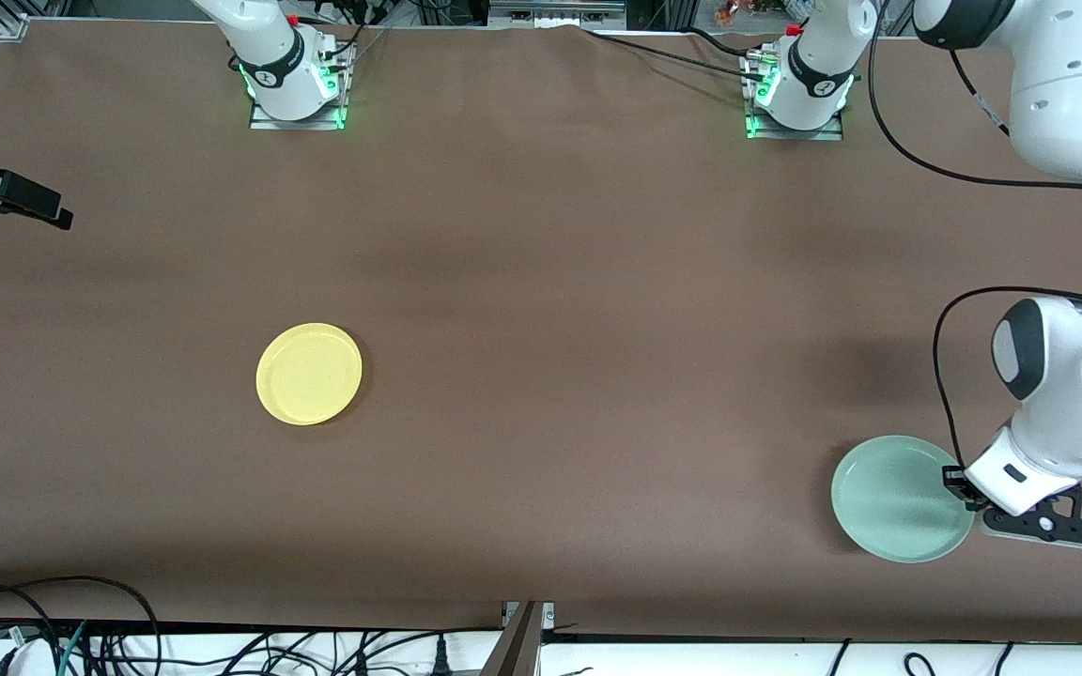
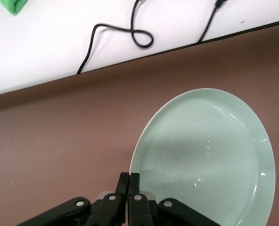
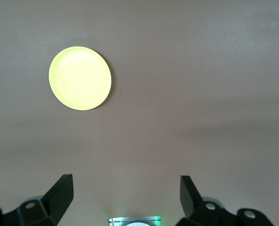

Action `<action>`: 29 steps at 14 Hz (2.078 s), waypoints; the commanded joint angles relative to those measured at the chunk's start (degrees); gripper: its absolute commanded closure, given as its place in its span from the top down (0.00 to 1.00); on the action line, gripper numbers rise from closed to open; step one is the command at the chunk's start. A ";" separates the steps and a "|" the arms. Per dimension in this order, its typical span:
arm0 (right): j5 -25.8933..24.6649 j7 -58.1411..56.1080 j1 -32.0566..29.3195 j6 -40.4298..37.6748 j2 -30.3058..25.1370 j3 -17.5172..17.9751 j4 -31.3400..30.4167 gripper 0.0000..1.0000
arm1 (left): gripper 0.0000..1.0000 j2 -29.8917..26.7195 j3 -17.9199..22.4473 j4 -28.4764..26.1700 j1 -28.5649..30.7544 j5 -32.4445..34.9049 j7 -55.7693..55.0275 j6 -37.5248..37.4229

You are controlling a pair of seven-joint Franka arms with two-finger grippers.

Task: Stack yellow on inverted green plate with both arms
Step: 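Lift the green plate with the left gripper toward the table middle, then flip the green plate upside down and set it on the table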

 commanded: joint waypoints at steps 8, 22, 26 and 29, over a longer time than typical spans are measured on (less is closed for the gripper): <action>0.49 0.28 0.04 -0.43 -0.09 0.26 0.51 1.00 | 0.00 -6.80 0.69 -0.41 -28.79 23.22 -33.53 -31.72; 0.49 0.28 -0.22 -0.43 -0.09 0.17 0.51 1.00 | 0.00 3.72 0.86 -1.12 -63.70 44.66 -53.88 -47.05; 0.58 0.28 -0.31 -0.34 0.00 -0.27 0.33 1.00 | 0.00 10.59 4.81 -0.32 -70.83 49.00 -55.64 -49.87; 0.58 0.28 -0.31 -0.43 0.00 -0.27 0.33 1.00 | 0.00 11.57 5.17 -0.24 -72.25 49.00 -55.73 -49.78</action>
